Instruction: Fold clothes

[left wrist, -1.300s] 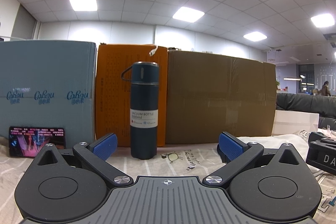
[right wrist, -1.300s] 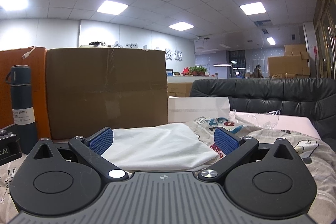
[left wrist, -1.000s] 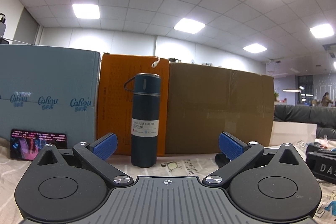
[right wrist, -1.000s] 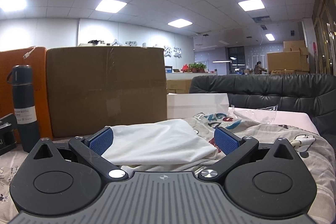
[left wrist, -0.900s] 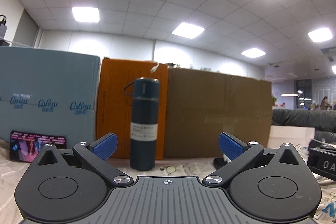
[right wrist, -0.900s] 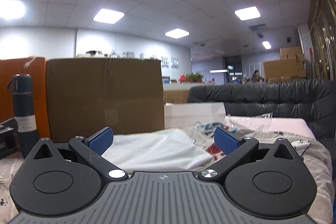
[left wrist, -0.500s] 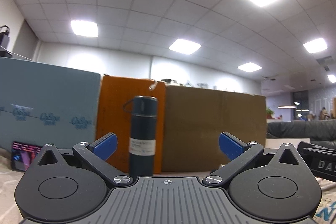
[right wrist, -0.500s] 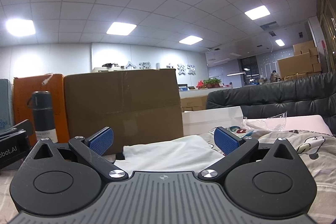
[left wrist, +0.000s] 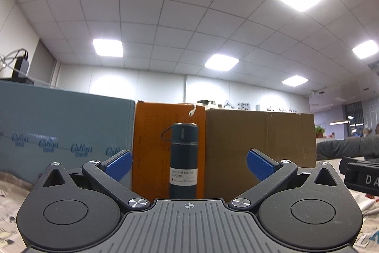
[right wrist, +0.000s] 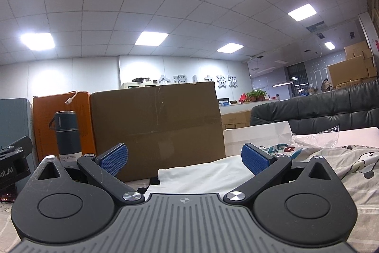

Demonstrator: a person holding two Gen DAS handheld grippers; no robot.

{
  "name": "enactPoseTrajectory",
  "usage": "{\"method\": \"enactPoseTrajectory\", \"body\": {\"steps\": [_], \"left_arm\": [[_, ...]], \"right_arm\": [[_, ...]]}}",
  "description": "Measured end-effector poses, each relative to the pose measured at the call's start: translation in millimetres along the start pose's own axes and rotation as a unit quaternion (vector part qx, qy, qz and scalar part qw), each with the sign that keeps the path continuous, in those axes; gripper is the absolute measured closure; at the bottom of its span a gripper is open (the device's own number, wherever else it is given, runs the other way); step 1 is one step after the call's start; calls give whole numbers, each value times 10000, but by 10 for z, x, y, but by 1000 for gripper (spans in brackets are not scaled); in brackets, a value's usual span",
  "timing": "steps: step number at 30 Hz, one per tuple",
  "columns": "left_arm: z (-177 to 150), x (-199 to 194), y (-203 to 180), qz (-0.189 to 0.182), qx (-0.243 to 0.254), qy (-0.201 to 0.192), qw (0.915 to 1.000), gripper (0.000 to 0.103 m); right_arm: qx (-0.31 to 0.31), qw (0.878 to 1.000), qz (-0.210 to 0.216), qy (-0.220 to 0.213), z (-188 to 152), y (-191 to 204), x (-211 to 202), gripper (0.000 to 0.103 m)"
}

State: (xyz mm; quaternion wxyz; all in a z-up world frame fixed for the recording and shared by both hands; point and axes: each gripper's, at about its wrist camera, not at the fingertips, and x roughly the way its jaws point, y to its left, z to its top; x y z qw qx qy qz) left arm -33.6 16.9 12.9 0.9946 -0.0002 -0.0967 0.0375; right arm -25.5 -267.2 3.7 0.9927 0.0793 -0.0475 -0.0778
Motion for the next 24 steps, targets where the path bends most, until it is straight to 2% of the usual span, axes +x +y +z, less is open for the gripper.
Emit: {"method": "enactPoseTrajectory", "body": {"steps": [8,24], "left_arm": [[17,-4,38,119,53,29,9999,0],[-20,95,91,106,-110,267,9995,0]], "right_arm": [[-12,10000,32,-4,-11,-1,-2,0],[-100,9996,166,-187,-7,18,-81,0]]}}
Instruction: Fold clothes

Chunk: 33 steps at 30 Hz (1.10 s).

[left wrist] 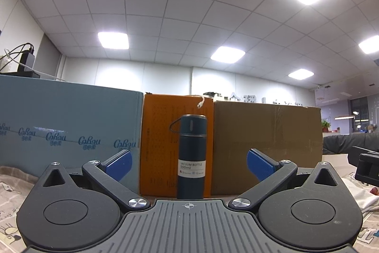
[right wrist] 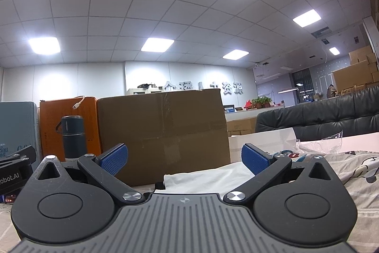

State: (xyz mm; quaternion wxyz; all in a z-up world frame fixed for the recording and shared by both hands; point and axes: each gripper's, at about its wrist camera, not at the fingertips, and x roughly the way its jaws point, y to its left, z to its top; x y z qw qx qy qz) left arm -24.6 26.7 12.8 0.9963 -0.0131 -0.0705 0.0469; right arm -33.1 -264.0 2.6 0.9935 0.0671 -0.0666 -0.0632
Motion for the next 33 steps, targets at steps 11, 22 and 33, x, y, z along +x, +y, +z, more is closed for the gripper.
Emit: {"method": "enactPoseTrajectory", "body": {"steps": [11,22,33], "left_arm": [[30,-279,43,-211,-23,-781,9967,0],[170,-604,290,-271,-76,-818,9963,0],[487,-1167,999,-83,-156,-1061,9942,0]], "right_arm": [[408,9921,7,-1189,-17,-128,-366,0],[464,9901,-219,-1306,1,-106,-451,0],[310,9861,1516,-604,305,416,-939,0]]}}
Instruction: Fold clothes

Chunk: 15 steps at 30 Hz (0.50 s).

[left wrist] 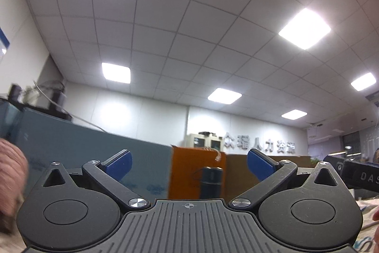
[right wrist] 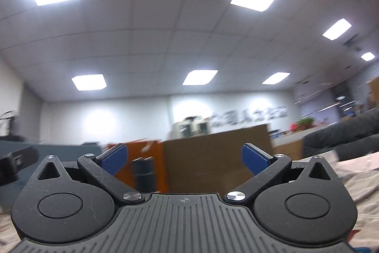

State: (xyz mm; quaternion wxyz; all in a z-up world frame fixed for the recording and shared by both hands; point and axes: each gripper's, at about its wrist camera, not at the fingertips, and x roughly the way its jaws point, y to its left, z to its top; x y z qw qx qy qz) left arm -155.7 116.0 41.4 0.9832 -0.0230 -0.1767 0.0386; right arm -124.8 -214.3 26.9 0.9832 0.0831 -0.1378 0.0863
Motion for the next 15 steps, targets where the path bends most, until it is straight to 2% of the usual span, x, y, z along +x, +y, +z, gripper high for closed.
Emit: {"method": "enactPoseTrajectory", "body": {"steps": [3,5,8,10,12,14,15], "left_arm": [[165,-176,296,380,237,3,9990,0],[287,-341,534,806,473,-92,9956,0],[526,-616,886,1510,1117,-268,9818,0],[698,-812,1084,2044,1728,-323,9630,0],[853,-989,1259,2637,2368,-251,9348,0],[988,-1143,1466,3113,2667,-109,9121,0],[1042,-1194,1571,3309,2589,9,9075,0]], "right_arm": [[102,9973,585,423,32,239,-41,0],[217,9937,956,550,36,406,-71,0],[362,9852,1505,742,32,674,-95,0],[495,9778,1822,908,23,850,-67,0],[622,9699,2096,1071,5,1033,-11,0],[719,9616,2348,1228,-20,1224,55,0],[713,9577,2460,1309,-41,1333,94,0]]}}
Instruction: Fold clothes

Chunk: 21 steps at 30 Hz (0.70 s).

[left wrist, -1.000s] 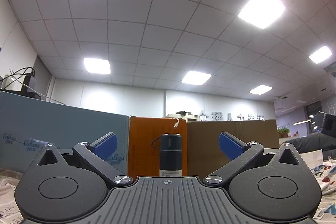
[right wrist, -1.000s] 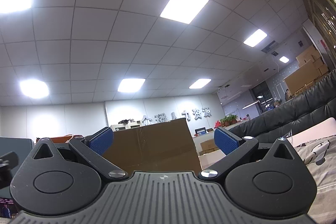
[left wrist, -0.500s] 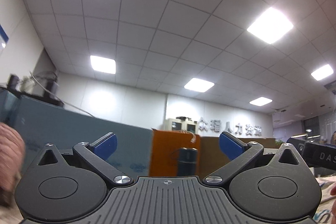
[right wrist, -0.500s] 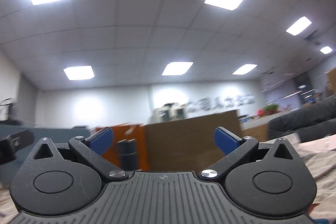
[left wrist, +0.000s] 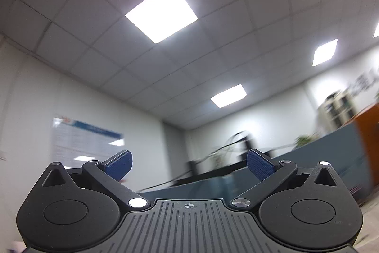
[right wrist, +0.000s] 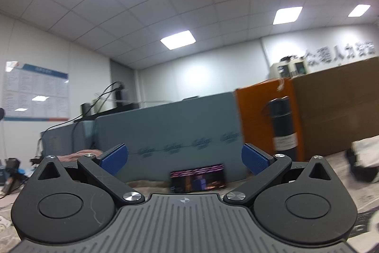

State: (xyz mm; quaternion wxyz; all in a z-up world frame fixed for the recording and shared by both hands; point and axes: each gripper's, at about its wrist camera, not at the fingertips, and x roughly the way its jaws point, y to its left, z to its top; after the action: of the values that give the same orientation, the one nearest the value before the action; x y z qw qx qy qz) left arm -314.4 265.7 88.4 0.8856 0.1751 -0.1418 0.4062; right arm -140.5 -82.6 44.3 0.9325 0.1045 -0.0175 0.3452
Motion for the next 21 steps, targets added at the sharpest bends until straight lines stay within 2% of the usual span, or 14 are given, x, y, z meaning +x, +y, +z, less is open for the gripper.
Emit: {"method": "enactPoseTrajectory", "body": {"steps": [2,5,7,11,14,16,18,21], "left_arm": [[-30,66,242,287,-132,358,9989,0],[-149,157,495,358,-1066,770,9907,0],[-239,262,574,259,-1625,875,9825,0],[-336,576,682,-16,-2423,708,9676,0],[-388,811,710,-334,-3093,567,9487,0],[-440,919,667,-374,-3439,391,9375,0],[-488,1002,572,-345,-3496,182,9361,0],[-699,1167,482,-438,-3546,168,9338,0]], "right_arm": [[-5,9996,202,207,-39,147,175,0],[-60,9976,482,503,-123,338,400,0],[-93,9961,609,628,-161,449,497,0],[-305,9944,690,742,-170,658,627,0],[-471,9927,727,844,-132,802,778,0],[-595,9913,783,872,-91,896,879,0],[-667,9901,874,875,-33,1009,1033,0],[-794,9861,1070,990,21,1207,1272,0]]}}
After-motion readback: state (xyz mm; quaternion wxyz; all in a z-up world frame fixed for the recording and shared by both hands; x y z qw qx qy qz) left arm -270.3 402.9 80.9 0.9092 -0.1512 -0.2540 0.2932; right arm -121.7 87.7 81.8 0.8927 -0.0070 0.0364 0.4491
